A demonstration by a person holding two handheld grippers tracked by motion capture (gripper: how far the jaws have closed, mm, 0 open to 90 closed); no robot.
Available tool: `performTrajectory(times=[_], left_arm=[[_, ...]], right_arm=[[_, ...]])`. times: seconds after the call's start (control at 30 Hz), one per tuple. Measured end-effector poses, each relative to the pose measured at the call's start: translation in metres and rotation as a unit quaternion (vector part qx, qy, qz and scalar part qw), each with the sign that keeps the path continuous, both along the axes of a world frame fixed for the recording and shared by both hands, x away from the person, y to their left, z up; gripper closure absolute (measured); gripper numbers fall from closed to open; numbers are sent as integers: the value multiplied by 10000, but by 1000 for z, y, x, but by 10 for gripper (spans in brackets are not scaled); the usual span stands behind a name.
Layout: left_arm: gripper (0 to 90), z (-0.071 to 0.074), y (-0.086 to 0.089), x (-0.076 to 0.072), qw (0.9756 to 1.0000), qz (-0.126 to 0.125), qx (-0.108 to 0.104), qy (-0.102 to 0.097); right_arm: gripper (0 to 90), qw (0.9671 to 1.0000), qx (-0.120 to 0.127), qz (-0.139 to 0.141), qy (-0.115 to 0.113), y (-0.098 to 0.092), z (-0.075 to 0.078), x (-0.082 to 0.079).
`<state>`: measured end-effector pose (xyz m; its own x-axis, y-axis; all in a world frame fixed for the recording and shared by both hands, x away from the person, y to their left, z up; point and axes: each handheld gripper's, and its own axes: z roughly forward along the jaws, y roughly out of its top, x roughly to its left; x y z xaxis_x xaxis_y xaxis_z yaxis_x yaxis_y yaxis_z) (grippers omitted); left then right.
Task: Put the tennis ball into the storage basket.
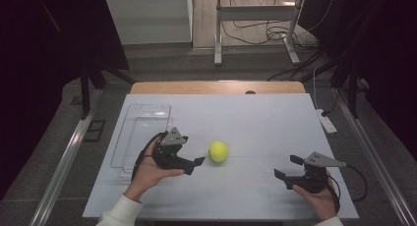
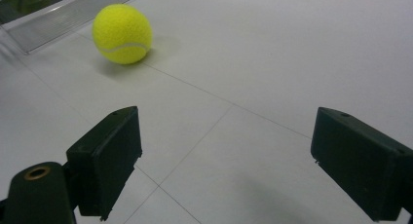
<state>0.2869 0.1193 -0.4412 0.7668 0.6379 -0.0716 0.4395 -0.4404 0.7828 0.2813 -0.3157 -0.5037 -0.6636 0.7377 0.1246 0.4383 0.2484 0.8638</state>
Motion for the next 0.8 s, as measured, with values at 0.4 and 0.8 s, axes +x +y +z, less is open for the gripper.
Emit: performTrajectory(times=[0.4, 0.8], left_arm=[[93, -3, -14, 13, 9997, -73, 155, 145], [89, -5, -26, 21, 9990, -213, 271, 272]], right_arm=[[112, 10000, -27, 8, 1, 0, -1, 0], [112, 10000, -28, 5, 2, 0, -1, 0]])
